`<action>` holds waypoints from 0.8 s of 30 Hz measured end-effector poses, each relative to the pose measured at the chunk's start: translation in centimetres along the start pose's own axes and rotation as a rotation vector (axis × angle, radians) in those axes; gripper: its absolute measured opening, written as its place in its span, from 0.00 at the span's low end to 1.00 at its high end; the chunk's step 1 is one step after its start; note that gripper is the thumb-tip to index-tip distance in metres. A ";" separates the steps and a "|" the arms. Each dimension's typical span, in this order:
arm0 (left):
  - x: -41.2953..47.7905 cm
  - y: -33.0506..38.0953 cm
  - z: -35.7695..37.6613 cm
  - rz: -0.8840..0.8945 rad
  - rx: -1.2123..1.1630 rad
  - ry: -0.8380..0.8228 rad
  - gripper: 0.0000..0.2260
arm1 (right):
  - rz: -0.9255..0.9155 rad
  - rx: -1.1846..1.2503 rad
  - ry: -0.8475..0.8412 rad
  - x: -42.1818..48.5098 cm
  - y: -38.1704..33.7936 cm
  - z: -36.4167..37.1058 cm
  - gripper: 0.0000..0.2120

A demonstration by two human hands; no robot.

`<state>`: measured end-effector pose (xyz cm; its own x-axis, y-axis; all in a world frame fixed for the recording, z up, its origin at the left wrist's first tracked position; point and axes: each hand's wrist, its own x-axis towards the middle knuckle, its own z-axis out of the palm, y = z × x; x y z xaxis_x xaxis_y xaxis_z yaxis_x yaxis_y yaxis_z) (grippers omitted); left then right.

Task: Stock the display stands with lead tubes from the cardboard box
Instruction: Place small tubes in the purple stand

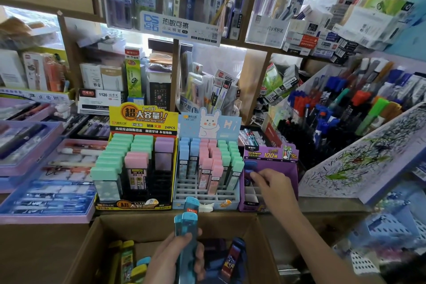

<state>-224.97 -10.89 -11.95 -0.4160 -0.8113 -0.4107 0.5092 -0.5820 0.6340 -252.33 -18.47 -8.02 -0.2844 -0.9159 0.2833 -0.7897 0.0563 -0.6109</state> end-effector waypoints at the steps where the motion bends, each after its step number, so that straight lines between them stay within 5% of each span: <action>1: -0.1 0.1 0.0 -0.004 -0.006 -0.002 0.23 | -0.001 -0.001 0.002 -0.1 0.0 0.0 0.17; 12: -0.5 0.6 0.7 -0.086 -0.078 -0.031 0.22 | -0.032 0.010 0.036 -0.5 -0.3 0.0 0.19; 24: -1.1 0.7 1.2 0.065 0.138 0.080 0.17 | -0.022 0.044 0.146 -2.0 -1.7 -1.5 0.12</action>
<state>-225.09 -10.37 -10.24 -0.3217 -0.8519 -0.4133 0.4224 -0.5198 0.7425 -251.24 -16.09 -6.46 -0.3461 -0.8491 0.3990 -0.7728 0.0168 -0.6345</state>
